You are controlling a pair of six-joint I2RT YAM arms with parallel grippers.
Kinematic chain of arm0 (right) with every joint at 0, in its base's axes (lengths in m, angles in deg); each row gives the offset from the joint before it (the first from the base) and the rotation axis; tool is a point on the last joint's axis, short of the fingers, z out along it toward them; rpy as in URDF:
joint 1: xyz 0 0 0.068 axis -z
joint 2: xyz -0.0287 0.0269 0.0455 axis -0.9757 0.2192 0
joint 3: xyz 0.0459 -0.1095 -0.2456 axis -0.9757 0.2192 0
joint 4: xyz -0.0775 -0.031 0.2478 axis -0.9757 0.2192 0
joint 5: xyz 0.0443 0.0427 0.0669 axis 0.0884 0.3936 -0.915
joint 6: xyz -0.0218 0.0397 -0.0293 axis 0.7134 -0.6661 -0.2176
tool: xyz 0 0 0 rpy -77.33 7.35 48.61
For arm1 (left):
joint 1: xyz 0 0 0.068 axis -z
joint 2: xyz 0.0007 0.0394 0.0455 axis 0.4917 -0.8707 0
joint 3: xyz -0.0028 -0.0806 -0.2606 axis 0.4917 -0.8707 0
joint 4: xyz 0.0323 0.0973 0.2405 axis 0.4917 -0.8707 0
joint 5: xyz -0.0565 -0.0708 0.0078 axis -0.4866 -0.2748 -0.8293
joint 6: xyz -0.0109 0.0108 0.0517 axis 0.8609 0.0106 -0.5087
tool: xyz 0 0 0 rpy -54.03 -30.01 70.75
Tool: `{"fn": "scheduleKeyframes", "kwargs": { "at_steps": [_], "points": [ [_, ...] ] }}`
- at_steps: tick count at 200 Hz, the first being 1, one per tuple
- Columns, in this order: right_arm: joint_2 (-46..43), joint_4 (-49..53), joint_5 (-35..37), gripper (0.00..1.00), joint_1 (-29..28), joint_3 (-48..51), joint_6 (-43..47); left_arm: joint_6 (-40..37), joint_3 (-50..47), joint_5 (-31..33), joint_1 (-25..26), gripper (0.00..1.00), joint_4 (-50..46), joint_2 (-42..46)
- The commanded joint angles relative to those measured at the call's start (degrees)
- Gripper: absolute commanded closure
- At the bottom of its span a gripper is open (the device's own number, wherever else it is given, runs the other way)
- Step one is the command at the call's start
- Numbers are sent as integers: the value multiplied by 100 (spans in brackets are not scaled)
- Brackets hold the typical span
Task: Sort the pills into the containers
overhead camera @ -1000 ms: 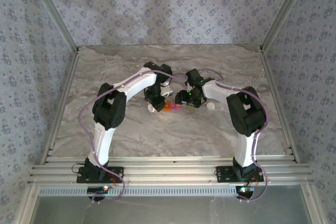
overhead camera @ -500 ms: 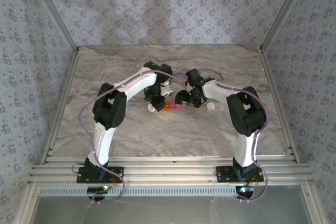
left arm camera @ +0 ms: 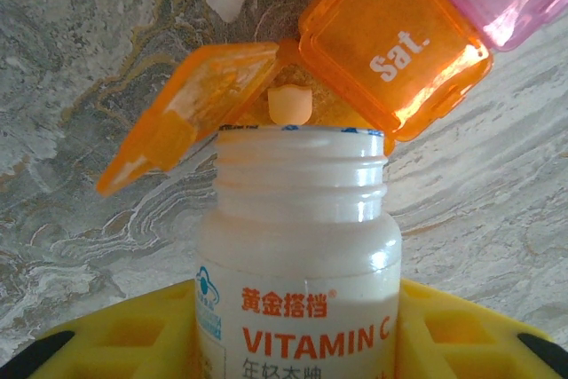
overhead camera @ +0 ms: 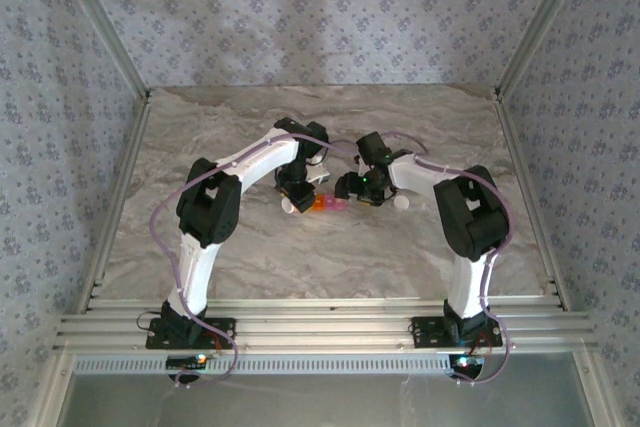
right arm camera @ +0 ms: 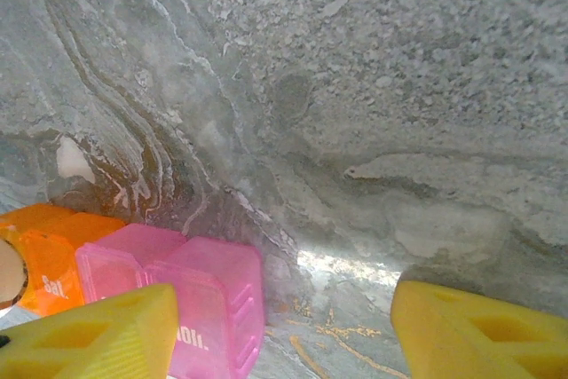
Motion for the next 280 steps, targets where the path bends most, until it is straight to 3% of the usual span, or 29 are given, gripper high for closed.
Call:
{"fn": "scheduleKeyframes", "kwargs": {
  "at_steps": [1, 280],
  "points": [
    [-50, -213, 20, 32, 158, 337, -57, -80, 89, 102, 14, 100, -268, -20],
    [144, -248, -166, 32, -42, 122, -50, -106, 423, -97, 76, 100, -557, -285]
  ]
}}
